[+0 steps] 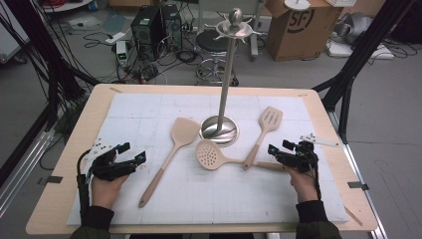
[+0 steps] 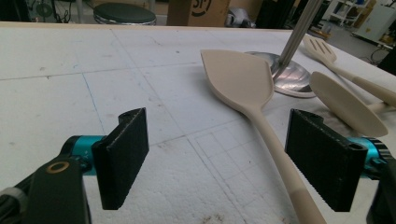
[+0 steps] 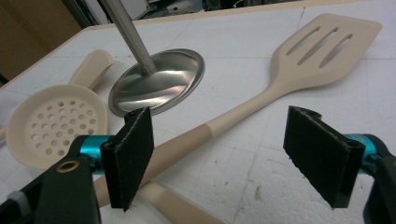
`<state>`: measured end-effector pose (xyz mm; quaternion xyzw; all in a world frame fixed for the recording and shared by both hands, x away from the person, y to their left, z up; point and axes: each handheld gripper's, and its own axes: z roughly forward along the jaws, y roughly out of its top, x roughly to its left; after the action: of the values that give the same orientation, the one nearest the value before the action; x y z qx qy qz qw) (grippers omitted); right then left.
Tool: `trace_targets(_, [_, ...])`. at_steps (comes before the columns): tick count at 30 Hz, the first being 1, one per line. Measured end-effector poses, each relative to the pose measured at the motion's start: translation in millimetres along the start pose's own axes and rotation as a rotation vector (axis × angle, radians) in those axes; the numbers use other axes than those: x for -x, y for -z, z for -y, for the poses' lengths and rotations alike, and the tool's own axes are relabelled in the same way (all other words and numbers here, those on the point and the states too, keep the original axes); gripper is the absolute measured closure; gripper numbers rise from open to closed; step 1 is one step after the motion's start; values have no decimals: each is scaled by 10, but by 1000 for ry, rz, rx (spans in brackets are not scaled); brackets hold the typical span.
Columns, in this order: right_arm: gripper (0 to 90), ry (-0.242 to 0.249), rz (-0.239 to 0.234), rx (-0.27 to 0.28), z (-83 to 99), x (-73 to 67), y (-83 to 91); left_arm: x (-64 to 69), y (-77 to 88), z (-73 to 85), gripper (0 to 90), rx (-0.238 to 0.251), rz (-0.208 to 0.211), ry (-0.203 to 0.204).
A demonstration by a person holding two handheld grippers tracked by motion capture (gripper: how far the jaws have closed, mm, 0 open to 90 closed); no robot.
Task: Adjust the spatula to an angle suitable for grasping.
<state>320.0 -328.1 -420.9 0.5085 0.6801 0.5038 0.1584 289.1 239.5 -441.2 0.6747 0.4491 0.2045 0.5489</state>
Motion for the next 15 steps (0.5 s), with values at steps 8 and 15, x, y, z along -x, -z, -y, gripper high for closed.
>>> trace_targets(8, [244,3,-10,5,-4,-20,9,83,-24,-11,228,-20,26,-20])
trace_targets(15, [244,2,-13,16,-10,-16,40,140,-63,-2,381,-92,25,-59])
